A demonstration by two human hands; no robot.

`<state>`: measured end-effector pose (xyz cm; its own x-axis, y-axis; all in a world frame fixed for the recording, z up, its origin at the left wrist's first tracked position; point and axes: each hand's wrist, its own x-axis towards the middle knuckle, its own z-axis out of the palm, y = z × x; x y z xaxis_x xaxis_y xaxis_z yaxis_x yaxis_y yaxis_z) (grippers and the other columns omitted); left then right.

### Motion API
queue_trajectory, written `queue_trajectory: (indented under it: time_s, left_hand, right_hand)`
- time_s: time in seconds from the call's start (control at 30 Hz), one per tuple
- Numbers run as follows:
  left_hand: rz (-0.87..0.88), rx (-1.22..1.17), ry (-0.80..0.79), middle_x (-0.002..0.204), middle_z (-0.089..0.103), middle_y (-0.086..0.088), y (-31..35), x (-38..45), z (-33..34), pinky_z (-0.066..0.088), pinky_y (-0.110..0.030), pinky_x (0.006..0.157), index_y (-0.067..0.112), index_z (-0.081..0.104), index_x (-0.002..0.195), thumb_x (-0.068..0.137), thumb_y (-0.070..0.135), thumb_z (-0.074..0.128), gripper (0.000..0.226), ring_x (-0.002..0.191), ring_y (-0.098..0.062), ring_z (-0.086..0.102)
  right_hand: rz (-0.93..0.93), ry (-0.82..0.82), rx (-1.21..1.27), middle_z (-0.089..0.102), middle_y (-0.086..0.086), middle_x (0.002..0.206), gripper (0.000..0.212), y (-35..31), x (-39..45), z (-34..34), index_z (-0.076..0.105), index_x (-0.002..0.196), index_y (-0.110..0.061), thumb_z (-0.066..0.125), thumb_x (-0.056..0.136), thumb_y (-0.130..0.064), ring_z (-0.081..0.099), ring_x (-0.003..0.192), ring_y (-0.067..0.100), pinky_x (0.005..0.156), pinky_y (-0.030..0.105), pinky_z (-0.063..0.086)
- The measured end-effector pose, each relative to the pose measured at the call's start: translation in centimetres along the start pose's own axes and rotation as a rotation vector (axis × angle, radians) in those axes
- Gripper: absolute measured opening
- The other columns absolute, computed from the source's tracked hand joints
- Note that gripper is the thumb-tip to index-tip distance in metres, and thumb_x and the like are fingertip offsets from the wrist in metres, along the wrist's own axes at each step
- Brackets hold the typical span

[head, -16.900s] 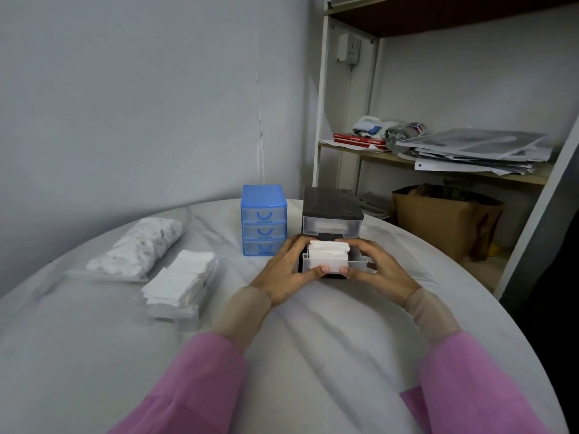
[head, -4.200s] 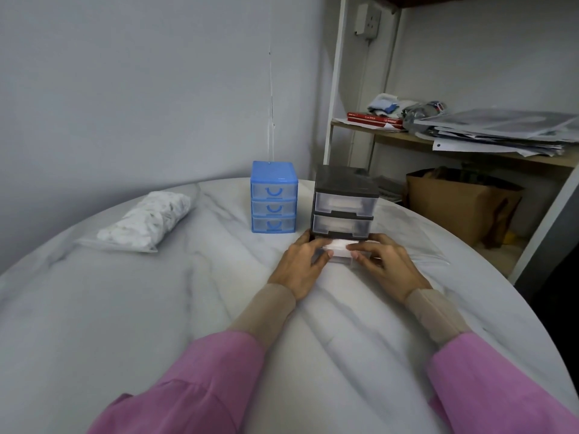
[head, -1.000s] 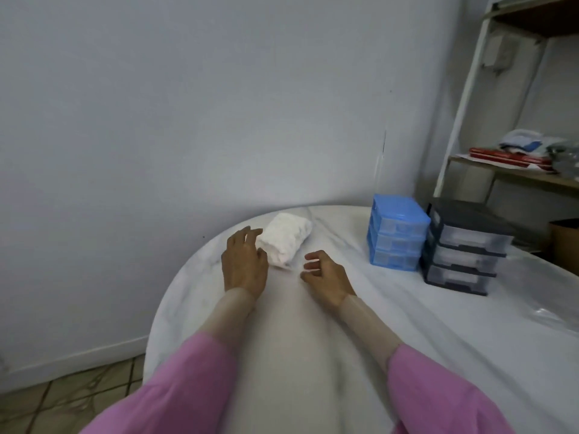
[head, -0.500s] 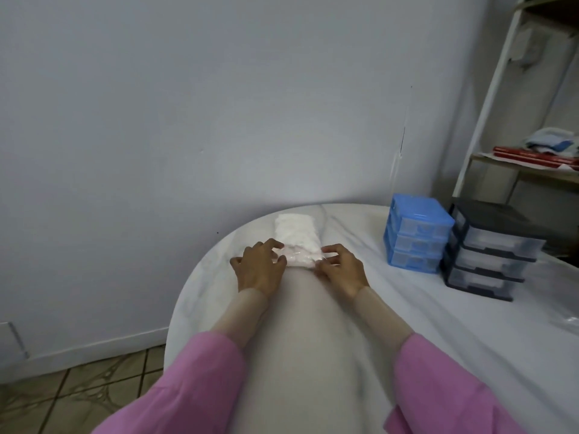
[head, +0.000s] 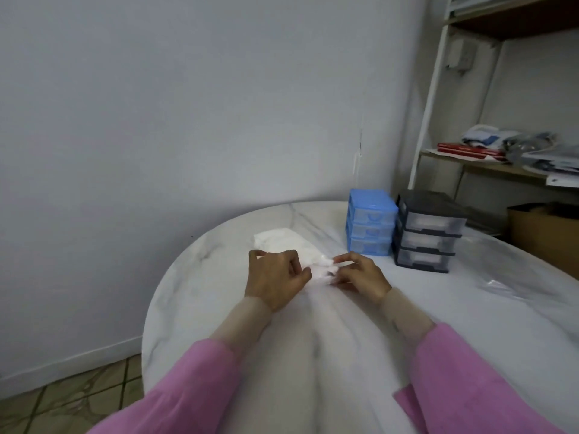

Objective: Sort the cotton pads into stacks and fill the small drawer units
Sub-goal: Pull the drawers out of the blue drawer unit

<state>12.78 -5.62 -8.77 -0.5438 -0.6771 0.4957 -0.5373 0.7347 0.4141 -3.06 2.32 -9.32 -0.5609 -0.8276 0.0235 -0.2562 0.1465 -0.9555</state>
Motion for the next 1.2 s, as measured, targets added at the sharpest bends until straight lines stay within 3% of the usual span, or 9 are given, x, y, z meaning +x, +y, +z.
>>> queue_trajectory:
  time_s: [0.13, 0.27, 0.43, 0.57, 0.7, 0.83, 0.93, 1.03, 1.2]
  left_hand:
    - [-0.002, 0.18, 0.037, 0.067, 0.064, 0.005, 0.9, 0.2, -0.9, 0.019, -0.029, 0.092, 0.023, 0.052, 0.065, 0.09, 0.041, 0.046, 0.031, 0.068, -0.014, 0.056]
    - [0.003, 0.221, 0.037, 0.062, 0.059, 0.004, 1.2, 1.6, -1.6, 0.023, -0.03, 0.093, 0.023, 0.049, 0.063, 0.09, 0.035, 0.044, 0.031, 0.058, -0.014, 0.046]
    - [0.01, 0.081, 0.016, 0.072, 0.068, 0.002, 2.5, 4.8, -1.3, 0.035, -0.032, 0.091, 0.019, 0.055, 0.07, 0.087, 0.025, 0.048, 0.02, 0.073, -0.021, 0.059]
    - [-0.138, -0.435, -0.113, 0.098, 0.068, -0.011, 3.7, 8.1, 1.0, 0.048, -0.032, 0.088, 0.01, 0.064, 0.097, 0.089, 0.01, 0.049, 0.017, 0.095, -0.027, 0.062]
    - [-0.286, -0.65, -0.22, 0.133, 0.051, -0.01, 6.2, 10.4, 3.0, 0.034, -0.021, 0.094, 0.007, 0.051, 0.128, 0.095, 0.012, 0.044, 0.034, 0.122, -0.022, 0.047]
    - [-0.382, -0.797, -0.315, 0.15, 0.032, -0.002, 7.5, 12.0, 4.7, 0.025, -0.033, 0.113, 0.015, 0.032, 0.144, 0.1, 0.028, 0.036, 0.046, 0.136, -0.02, 0.032]
    - [-0.377, -0.939, -0.351, 0.141, 0.038, 0.005, 8.1, 12.4, 5.3, 0.026, -0.034, 0.112, 0.015, 0.031, 0.143, 0.102, 0.031, 0.03, 0.045, 0.134, -0.016, 0.034]
    - [-0.33, -0.999, -0.367, 0.127, 0.049, 0.003, 8.5, 12.2, 5.6, 0.035, -0.027, 0.093, 0.014, 0.044, 0.134, 0.102, 0.03, 0.03, 0.038, 0.114, -0.012, 0.047]
    - [-0.35, -0.995, -0.274, 0.126, 0.058, -0.003, 8.1, 11.9, 6.0, 0.037, -0.024, 0.085, 0.011, 0.055, 0.123, 0.1, 0.03, 0.039, 0.033, 0.107, -0.015, 0.055]
  right_hand:
    - [-0.012, -0.043, -0.022, 0.065, 0.008, 0.083, 0.014, 0.2, -0.9, -0.4, 0.061, 0.094, -0.012, 0.057, 0.086, -0.002, 0.063, 0.061, 0.017, 0.056, 0.017, 0.047]
    - [-0.035, 0.068, -0.071, 0.063, 0.006, 0.094, 0.011, -0.2, -0.2, -1.9, 0.06, 0.094, -0.012, 0.06, 0.086, -0.005, 0.06, 0.056, 0.013, 0.047, 0.01, 0.041]
    - [-0.104, 0.304, -0.102, 0.061, 0.011, 0.105, 0.018, -0.9, 1.5, -4.2, 0.056, 0.097, -0.006, 0.058, 0.083, 0.005, 0.058, 0.091, 0.021, 0.078, 0.022, 0.043]
    - [-0.263, 0.435, -0.309, 0.052, 0.013, 0.125, 0.033, -2.5, 2.9, -5.6, 0.052, 0.117, 0.0, 0.058, 0.085, 0.004, 0.049, 0.115, 0.025, 0.091, 0.022, 0.037]
    - [-0.259, 0.401, -0.393, 0.024, 0.015, 0.149, 0.059, -3.9, 5.0, -5.5, 0.029, 0.139, -0.001, 0.057, 0.087, -0.001, 0.028, 0.136, 0.028, 0.112, 0.031, 0.024]
    - [-0.18, 0.426, -0.417, 0.005, 0.018, 0.155, 0.076, -4.4, 6.6, -4.6, 0.009, 0.147, -0.002, 0.058, 0.089, -0.009, 0.012, 0.143, 0.031, 0.114, 0.032, 0.014]
    - [-0.134, 0.467, -0.463, 0.003, 0.022, 0.155, 0.076, -4.4, 7.1, -4.5, 0.007, 0.147, -0.003, 0.057, 0.09, -0.012, 0.005, 0.143, 0.033, 0.115, 0.037, 0.011]
    - [-0.105, 0.462, -0.555, 0.008, 0.024, 0.152, 0.073, -4.4, 7.0, -4.1, 0.01, 0.145, -0.002, 0.056, 0.091, -0.018, 0.007, 0.142, 0.036, 0.115, 0.041, 0.014]
    - [-0.167, 0.449, -0.457, 0.022, 0.019, 0.147, 0.061, -5.1, 5.9, -4.0, 0.022, 0.141, -0.004, 0.055, 0.09, -0.011, 0.015, 0.137, 0.031, 0.107, 0.032, 0.019]
